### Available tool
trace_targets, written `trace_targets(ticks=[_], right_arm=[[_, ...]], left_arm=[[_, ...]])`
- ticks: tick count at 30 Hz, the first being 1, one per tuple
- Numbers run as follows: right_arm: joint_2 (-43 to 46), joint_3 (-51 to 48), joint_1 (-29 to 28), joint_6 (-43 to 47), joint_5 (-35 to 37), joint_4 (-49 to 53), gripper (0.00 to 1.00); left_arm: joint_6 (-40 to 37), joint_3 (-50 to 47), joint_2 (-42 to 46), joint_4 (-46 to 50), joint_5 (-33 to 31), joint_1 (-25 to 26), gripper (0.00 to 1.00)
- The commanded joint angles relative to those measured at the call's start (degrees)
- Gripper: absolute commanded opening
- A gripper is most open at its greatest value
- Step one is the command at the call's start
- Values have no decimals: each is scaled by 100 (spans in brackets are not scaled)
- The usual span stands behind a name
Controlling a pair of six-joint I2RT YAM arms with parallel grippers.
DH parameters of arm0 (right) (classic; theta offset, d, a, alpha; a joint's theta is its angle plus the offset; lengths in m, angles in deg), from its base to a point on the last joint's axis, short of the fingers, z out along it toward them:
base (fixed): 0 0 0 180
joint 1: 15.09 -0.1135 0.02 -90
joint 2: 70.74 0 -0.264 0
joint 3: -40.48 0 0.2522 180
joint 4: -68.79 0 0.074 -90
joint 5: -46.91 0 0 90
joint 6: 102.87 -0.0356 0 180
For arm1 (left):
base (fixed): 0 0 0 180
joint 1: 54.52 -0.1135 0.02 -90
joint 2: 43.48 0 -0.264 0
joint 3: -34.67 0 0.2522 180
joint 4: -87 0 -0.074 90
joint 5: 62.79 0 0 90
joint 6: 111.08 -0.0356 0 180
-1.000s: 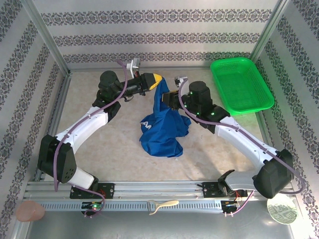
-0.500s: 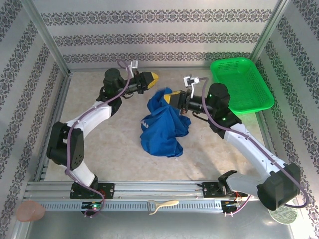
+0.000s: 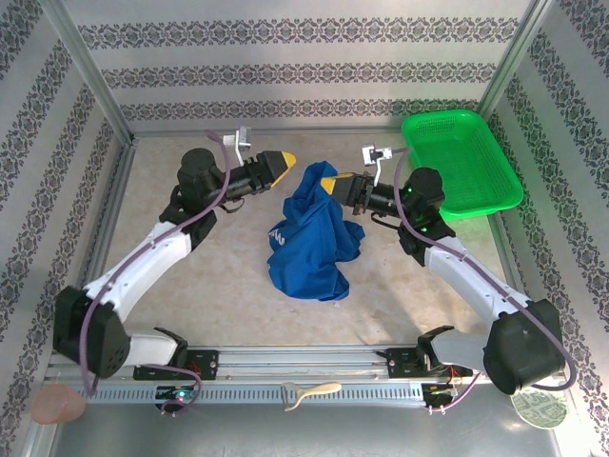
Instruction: Fold the inside-out t-shirt
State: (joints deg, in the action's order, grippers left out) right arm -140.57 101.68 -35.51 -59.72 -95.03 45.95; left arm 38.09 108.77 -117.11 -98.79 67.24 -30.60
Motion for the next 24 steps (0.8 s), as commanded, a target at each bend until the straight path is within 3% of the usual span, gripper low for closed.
trace_targets(ticks=[1,8,17,21,24], right_arm=[[99,-137,64,-131,6,-504,0],[127,-200,76,-181,42,-559,0],[130,-227,85,-210,71,-563,0],[127,-228,89,-225,75,-577,0],[135,-249,88,-245,79,-578,0]], left_arm=[[-1168,66,204,1197,-745,307,57],[-2402,739,-218,2839,-1658,714,56],[-2575,790,-538,2871,-1657,781,55],[-2555,835,-633,2780,-1580,797,44],[-2552,931,-728,2699,-1520,798,23]])
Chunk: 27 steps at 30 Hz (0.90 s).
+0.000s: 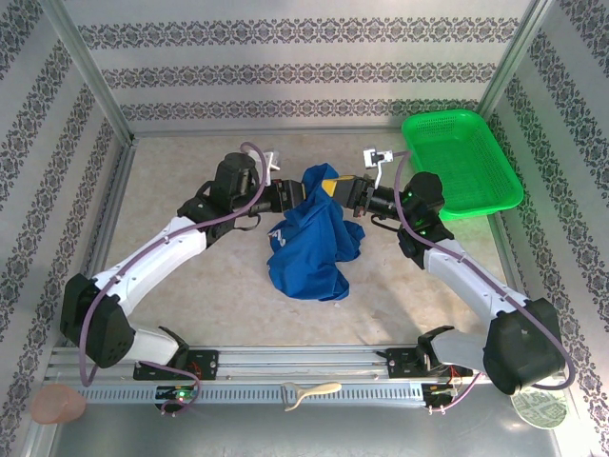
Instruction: Fold the inside-out t-shirt
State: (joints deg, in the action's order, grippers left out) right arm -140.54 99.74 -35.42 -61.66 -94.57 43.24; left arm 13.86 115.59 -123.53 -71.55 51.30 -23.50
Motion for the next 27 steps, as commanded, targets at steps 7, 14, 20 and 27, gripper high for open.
trace_targets(ticks=[7,14,20,27], right_arm=[[199,-310,447,226,904,683,31],[870,-389,985,659,2138,2541,67],[1586,413,362,1633,2947,3968,68],[1241,1449,-871,2641,4294,4736,71]], left_arm=[[-326,1100,-65,254,325,18,0],[-185,1916,-169,623,1292,-155,0],[-95,1876,-150,556,1413,-158,0],[-7,1832,-125,476,1422,-151,0]])
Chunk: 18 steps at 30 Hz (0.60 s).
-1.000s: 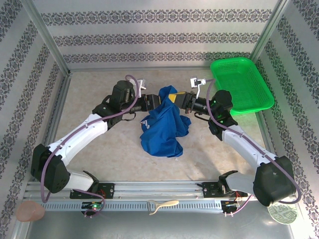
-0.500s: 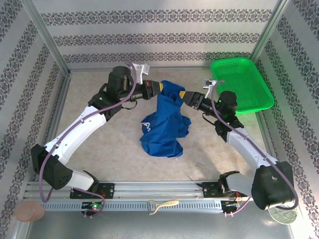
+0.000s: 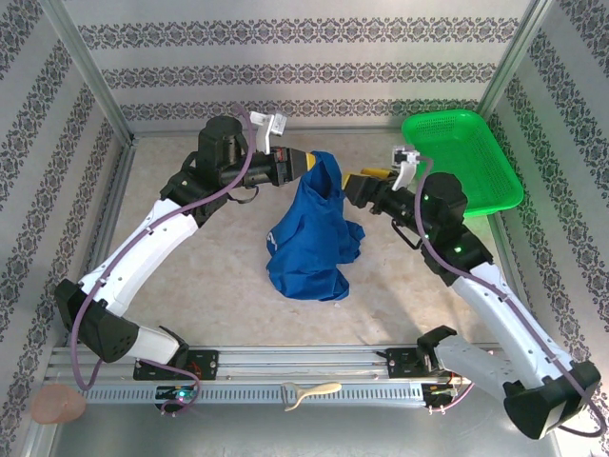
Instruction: Fold the inside-out t-shirt
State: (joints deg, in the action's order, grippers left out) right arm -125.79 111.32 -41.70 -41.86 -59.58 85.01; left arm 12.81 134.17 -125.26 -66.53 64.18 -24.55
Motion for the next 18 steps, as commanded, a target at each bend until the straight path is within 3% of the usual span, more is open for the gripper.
trace_targets(ticks=[1,9,10,11,12,14,16,18], right_arm=[[-381,445,-346,748,924,637,71],[-1153,971,-885,1199,1943,1062,66],[-1166,937,-881,1162,2163,1084,60],[-1162,893,-870,1115,2477,1114,47],[-1136,840,-849,1009,2867,1188,27],[-983,703,-696,832,3008,1193,0],[-834,682,-469,687,2602,1118,0],[-887,1132,-194,678,1741,1190,0]], left_arm=[[117,-25,49,-32,144,-46,0],[115,-38,117,6,117,-46,0],[117,-46,120,11,124,-46,0],[110,-56,123,27,126,-49,0],[109,-78,128,45,121,-39,0],[69,-122,144,142,53,-53,0],[-2,-102,96,363,-94,-110,0],[-19,225,-102,556,-115,-388,0]])
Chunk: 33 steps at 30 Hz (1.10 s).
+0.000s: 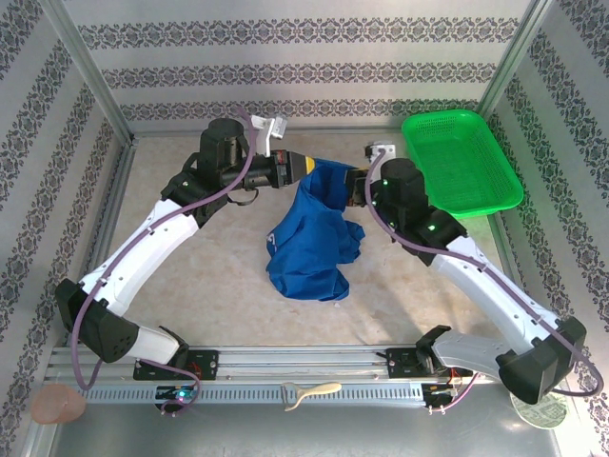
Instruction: Fold the inside-out t-shirt
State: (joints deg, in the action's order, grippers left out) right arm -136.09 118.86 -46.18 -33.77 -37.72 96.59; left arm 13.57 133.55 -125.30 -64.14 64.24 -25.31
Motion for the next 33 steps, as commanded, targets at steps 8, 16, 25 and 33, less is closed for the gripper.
trace_targets(ticks=[8,16,25,33], right_arm=[[-731,4029,481,-390,-2804,-133,0],[-1106,4683,459,-694,-2773,-424,0],[-1079,1280,1011,-1495,-2363,-1512,0],[-1793,1715,1314,-1611,-2712,-1670,0]], left_arm=[[931,5394,-1945,736,496,-1479,0],[2057,7194,-2810,154,729,-1611,0],[1599,1197,-652,-1415,676,-1136,0],[1803,-1515,158,-3001,519,117,3]])
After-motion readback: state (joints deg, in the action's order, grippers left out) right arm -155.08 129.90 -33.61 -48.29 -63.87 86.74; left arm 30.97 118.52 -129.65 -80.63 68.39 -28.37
